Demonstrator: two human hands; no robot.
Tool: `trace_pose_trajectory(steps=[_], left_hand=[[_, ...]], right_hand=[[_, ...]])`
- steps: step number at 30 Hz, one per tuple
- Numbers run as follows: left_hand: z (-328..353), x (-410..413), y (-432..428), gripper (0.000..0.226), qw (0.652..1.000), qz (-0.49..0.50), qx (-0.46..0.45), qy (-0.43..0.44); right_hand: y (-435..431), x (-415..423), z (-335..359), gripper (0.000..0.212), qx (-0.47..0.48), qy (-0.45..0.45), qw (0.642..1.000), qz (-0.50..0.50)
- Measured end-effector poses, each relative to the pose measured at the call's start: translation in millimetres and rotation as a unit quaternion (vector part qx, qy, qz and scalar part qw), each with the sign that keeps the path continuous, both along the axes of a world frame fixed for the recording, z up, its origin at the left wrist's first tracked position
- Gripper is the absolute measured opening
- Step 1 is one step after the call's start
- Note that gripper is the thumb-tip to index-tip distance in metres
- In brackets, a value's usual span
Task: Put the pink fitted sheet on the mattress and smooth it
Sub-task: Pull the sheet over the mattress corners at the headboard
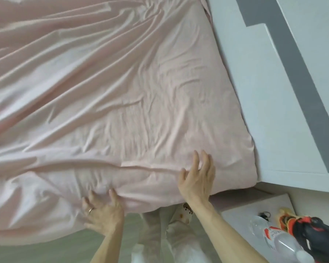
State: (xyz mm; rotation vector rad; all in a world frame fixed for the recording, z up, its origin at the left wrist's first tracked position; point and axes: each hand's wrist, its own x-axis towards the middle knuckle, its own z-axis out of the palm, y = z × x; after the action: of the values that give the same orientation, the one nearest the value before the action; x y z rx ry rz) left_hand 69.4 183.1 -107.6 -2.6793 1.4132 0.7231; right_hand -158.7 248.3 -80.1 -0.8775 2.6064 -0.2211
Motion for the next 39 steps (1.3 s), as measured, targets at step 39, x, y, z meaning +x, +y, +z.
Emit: trace_pose_trajectory(steps=[39], left_hand=[[-55, 250, -22, 0.033, 0.887, 0.291, 0.074, 0.351]], right_hand=[[27, 187, -57, 0.010, -0.087, -0.421, 0.764, -0.480]])
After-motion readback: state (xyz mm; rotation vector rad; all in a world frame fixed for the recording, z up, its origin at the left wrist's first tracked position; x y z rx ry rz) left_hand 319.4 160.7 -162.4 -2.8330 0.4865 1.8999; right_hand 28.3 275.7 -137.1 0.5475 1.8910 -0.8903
